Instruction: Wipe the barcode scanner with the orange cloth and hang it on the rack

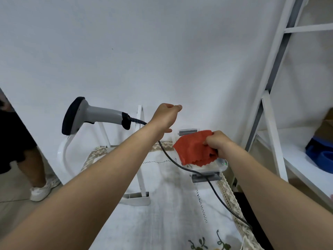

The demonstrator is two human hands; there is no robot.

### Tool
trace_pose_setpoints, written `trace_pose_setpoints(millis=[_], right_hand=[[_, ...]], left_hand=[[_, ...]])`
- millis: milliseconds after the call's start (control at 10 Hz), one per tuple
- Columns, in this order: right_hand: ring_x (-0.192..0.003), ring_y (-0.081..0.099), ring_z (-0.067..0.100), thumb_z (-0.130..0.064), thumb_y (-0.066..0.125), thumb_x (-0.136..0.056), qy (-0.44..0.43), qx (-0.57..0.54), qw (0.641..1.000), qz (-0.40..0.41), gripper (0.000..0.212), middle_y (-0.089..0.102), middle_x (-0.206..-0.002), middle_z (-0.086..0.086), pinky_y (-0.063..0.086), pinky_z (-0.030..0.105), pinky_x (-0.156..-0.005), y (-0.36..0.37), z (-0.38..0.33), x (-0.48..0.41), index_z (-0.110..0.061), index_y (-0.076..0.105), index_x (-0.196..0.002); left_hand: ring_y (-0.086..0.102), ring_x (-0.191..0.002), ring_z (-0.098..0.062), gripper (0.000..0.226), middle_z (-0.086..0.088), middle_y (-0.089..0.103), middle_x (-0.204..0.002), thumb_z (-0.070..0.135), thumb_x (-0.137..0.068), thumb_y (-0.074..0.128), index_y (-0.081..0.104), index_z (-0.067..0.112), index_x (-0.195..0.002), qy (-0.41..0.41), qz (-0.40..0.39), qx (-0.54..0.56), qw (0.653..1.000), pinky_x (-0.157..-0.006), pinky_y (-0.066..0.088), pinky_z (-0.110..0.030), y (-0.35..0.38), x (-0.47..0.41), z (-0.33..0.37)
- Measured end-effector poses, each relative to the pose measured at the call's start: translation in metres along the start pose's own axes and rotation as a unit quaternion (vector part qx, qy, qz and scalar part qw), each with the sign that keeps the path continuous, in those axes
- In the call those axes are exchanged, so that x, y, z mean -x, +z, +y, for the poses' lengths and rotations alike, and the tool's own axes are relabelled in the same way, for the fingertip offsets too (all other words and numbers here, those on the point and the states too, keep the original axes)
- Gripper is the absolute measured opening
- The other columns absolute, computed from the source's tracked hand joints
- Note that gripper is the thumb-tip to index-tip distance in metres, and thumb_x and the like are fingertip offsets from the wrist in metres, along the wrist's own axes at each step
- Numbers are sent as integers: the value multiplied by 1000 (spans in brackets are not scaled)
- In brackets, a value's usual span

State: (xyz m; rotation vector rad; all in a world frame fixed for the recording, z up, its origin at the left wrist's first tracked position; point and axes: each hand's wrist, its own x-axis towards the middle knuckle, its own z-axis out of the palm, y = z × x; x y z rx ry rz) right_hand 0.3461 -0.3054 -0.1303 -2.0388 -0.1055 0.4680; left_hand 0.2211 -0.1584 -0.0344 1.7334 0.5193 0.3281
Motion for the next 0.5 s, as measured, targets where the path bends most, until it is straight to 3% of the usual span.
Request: trace_pose_setpoints(millis=[100, 200, 300, 400, 500], right_hand=[[-98, 68, 42, 6, 54, -94, 24, 43, 999, -16, 17, 65, -104, 25, 59, 62, -85, 6, 8, -2, 0, 59, -109], [-96, 67, 45, 15, 52, -93, 53, 103, 992, -55, 17, 63, -99, 27, 55, 67, -91, 11, 13, 1, -2, 55, -91], [-103, 71, 48, 12, 56, -95, 43, 176, 981, -74, 15, 65, -115, 33, 58, 60, -92, 12, 11, 5, 3, 58, -107], [-96, 76, 46, 1, 58, -99, 38, 244, 965, -92, 28, 66, -123, 30, 65, 47, -72, 10, -5, 12, 4, 55, -126], [-91, 77, 44, -7, 63, -99, 25, 214, 973, -83, 37, 60, -137, 27, 65, 47, -68, 8, -22, 19, -2, 52, -134]], left_hand=[[57, -108, -25, 17, -5, 60, -117, 38, -102, 53, 54, 22, -107, 0, -2, -2, 1000, -101, 52, -52, 1, -1, -3], [57, -91, -19, 13, -5, 58, -108, 36, -102, 53, 54, 24, -100, -3, -12, -2, 1000, -101, 52, -52, 2, -1, -5], [56, -88, -19, 13, -5, 58, -108, 36, -102, 53, 55, 24, -100, -4, -15, -4, 1000, -101, 52, -52, 2, 0, -8], [54, -94, -24, 15, -6, 57, -108, 36, -102, 53, 53, 28, -89, 1, -30, 1, 1000, -100, 53, -52, 1, 4, -5], [56, -97, -24, 13, -5, 59, -111, 38, -102, 54, 56, 26, -97, 11, -23, 4, 1000, -100, 53, -52, -3, 4, 1]])
